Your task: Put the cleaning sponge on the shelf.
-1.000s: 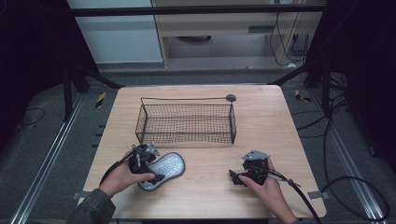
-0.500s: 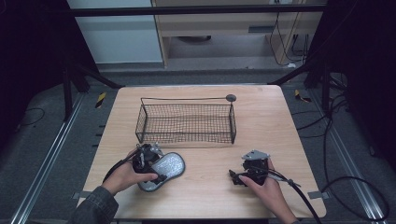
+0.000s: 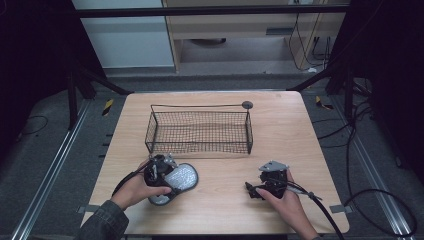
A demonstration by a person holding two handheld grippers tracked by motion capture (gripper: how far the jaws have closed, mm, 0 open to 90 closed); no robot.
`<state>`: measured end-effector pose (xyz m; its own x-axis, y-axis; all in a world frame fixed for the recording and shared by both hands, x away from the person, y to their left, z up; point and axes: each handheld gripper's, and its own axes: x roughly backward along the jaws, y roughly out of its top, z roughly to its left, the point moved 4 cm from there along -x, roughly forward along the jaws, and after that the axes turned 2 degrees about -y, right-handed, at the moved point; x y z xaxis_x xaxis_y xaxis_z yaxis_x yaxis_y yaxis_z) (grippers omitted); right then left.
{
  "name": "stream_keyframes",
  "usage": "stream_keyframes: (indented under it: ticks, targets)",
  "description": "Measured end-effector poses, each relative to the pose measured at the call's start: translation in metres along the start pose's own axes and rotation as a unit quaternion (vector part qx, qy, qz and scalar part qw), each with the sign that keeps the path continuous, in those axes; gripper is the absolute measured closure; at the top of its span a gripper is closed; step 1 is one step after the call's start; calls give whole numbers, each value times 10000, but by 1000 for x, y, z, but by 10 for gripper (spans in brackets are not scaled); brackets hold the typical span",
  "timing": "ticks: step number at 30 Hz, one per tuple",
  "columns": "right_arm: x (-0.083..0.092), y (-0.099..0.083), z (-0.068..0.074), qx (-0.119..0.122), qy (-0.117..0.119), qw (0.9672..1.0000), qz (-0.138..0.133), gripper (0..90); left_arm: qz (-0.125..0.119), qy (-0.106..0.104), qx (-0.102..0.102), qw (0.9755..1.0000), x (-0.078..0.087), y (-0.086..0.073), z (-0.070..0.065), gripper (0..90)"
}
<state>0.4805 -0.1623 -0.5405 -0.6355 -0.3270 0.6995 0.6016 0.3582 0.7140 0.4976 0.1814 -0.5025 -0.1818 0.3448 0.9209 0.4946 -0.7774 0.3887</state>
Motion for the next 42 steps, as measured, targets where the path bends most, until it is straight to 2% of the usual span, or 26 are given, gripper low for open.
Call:
stream_keyframes:
  ticks: [1, 5, 15, 23, 36, 42]
  targets:
    - [0, 0, 0, -4, 5, 10000, 6, 4, 61, -2, -45, 10000, -2, 0, -1, 37]
    - [0, 0, 0, 1, 11, 10000, 1, 4, 107, 47, -17, 9999, -5, -1, 1, 39]
    - [0, 0, 0, 5, 13, 10000, 3, 4, 72, -25, -17, 10000, -6, 2, -1, 35]
    - [1, 0, 1, 12, 43, 10000, 16, 4, 95, 48, -21, 9999, -10, 0, 2, 36]
    - [1, 0, 1, 18, 54, 10000, 15, 4, 145, 18, 48, 9999, -17, -4, 4, 16]
    - [1, 0, 1, 21, 55, 10000, 18, 4, 137, 67, 50, 9999, -17, -3, 5, 26]
